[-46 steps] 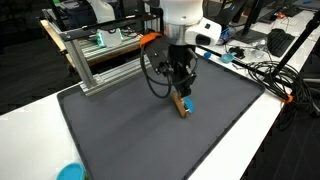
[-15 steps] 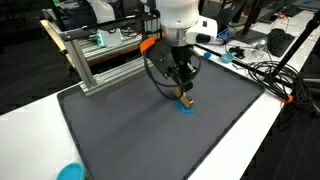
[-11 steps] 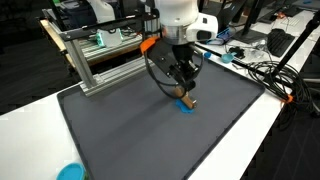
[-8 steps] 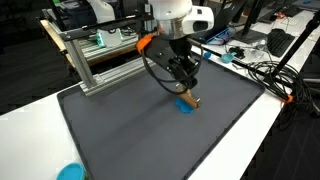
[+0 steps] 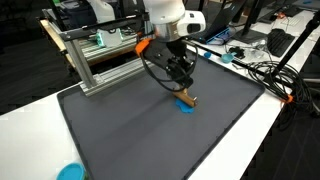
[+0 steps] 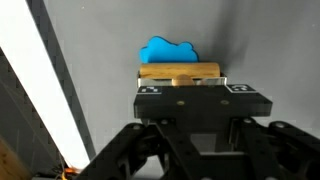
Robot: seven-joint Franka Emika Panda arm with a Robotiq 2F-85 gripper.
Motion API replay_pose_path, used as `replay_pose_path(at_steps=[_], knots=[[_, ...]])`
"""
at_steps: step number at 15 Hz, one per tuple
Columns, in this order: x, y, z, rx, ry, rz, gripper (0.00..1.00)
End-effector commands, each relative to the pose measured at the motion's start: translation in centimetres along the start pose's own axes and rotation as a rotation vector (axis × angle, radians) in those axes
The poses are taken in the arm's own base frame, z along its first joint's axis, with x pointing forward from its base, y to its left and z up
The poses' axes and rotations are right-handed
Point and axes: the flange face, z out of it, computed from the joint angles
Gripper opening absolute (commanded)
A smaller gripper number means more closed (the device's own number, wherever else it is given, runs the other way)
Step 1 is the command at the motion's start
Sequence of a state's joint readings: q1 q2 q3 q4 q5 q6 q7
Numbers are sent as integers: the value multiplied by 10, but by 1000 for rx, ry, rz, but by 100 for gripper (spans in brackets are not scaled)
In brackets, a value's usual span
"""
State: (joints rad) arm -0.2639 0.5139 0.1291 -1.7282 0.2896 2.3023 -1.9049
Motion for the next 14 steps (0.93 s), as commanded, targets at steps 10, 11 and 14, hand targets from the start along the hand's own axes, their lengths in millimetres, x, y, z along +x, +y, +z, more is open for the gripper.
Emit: replay_pose_path(at_steps=[10,11,14], knots=[[-5,46,39,83,-171,138,22],[-6,49,41,94,-183,150,22],[-12,55,46,127,-205,178,22]])
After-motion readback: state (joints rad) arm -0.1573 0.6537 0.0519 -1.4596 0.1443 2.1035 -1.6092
